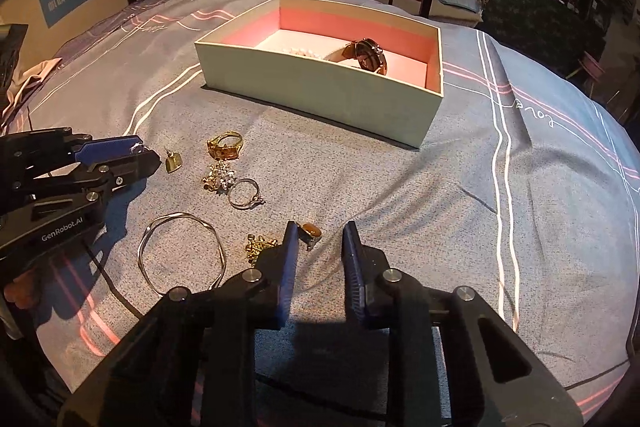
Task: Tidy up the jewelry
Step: 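Grasp a silver ring with the left gripper while the right gripper grasps a small gold piece, then carry both pieces into the box and open both grippers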
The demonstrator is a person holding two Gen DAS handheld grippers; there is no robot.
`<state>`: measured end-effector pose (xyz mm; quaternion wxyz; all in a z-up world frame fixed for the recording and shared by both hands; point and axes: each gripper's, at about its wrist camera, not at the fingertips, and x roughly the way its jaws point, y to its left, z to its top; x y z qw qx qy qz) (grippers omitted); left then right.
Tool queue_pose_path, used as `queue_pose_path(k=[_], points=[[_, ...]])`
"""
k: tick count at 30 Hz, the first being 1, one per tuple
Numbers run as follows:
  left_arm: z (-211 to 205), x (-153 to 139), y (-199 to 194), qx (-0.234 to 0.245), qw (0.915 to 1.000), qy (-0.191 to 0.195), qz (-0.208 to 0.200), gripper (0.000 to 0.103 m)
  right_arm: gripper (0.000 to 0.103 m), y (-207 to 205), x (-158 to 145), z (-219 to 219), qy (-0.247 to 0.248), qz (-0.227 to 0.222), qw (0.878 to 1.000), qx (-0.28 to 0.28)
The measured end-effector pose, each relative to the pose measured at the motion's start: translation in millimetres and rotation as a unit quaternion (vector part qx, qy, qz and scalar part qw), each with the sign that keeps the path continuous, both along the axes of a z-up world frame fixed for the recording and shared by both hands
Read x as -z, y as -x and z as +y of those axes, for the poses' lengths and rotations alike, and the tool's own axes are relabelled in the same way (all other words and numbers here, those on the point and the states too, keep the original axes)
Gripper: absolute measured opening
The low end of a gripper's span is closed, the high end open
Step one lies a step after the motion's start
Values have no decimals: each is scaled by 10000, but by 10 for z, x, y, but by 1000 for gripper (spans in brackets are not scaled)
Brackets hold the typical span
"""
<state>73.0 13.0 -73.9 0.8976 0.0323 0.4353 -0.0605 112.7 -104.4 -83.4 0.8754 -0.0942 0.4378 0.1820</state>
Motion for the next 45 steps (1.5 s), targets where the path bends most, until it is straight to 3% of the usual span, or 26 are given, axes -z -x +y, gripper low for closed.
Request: queue_pose_path(k=[11, 21, 30, 40, 45], points=[[-31, -29, 5, 27, 10000, -54, -19, 20, 8, 5, -22, -52, -178, -39, 9998, 33], [-51, -96, 18, 69, 10000, -10, -70, 19, 8, 24, -73, -81, -284, -160, 9994, 70], [-58, -346, 16, 179, 9991, 224, -307, 19, 8, 12, -287, -137, -665, -297, 9973, 133], [-89, -851, -475, 258, 9952, 606, -722, 19, 8, -349, -727, -142, -1012, -693, 9923, 167], [-182, -996, -839, 243, 9952, 371, -872, 19, 8, -688, -886, -106, -1013, -857, 9909, 230]])
